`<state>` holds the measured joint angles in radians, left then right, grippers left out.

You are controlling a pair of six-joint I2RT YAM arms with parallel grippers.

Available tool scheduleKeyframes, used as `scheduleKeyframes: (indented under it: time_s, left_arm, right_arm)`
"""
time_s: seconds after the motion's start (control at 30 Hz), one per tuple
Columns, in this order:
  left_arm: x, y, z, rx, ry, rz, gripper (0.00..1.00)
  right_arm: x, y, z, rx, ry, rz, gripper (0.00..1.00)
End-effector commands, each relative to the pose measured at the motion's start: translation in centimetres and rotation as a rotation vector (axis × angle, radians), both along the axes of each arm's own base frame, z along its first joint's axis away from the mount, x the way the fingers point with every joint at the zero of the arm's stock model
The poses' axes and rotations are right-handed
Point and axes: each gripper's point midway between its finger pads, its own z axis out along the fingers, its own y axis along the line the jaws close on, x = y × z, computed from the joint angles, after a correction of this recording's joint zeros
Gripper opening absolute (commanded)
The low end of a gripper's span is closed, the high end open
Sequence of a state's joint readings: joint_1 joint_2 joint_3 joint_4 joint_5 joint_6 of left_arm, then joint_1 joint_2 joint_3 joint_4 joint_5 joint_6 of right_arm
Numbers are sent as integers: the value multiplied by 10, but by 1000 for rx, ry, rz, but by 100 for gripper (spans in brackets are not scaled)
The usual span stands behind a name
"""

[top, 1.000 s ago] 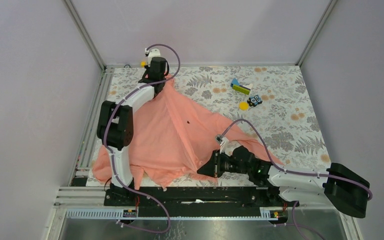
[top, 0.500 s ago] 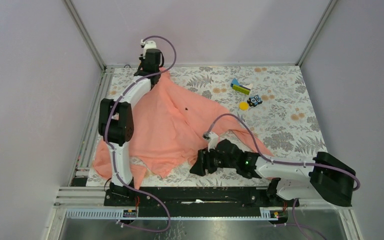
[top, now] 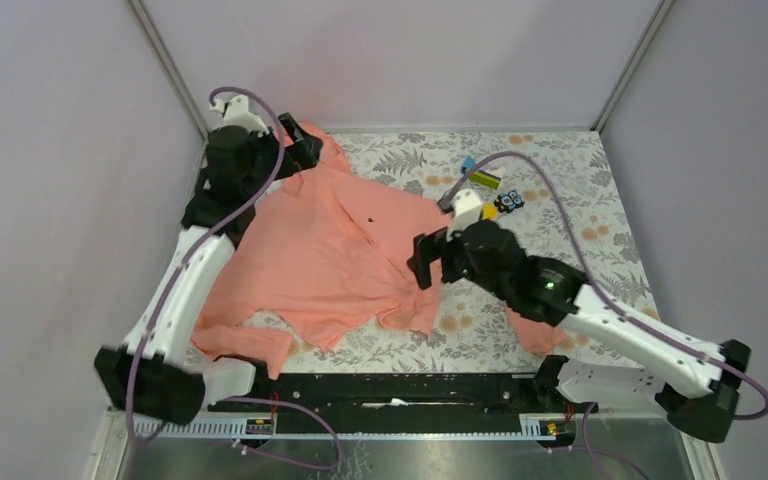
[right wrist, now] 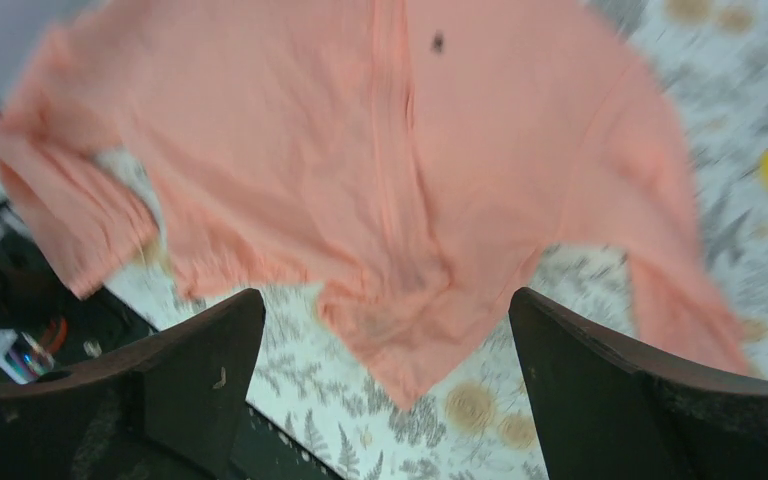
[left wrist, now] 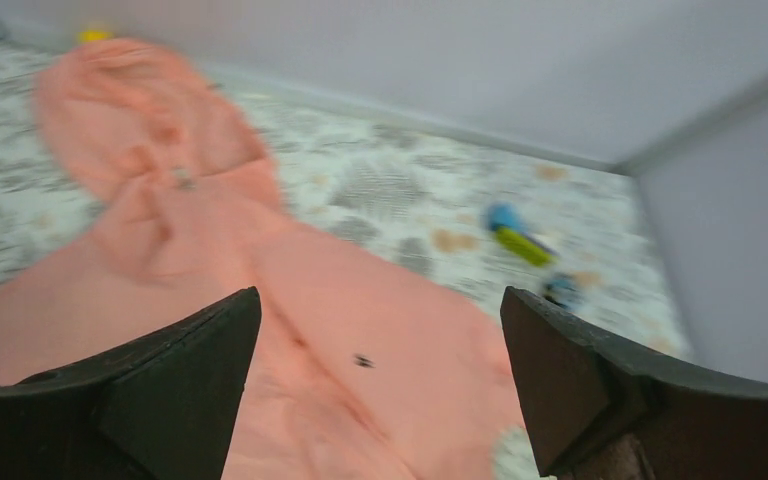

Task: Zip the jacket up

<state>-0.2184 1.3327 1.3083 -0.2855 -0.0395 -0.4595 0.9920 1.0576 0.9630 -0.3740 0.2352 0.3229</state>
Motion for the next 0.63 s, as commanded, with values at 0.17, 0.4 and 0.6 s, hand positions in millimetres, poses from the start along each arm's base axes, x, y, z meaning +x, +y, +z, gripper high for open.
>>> scheduleKeyframes:
  time_s: [0.17,0.4,0.6]
  left_arm:
    - [-172,-50,135,-240,-410,-488,99]
    - [-252,-27,209,-150,-697,-491,99]
    - [-264,-17,217,-109,-717,-450,99]
  right_arm:
    - [24,-95,185,84,-439,-299,100]
    - [3,-131,259,284,-606,-324,100]
    - [-2,-125,255,288,-622,-263,100]
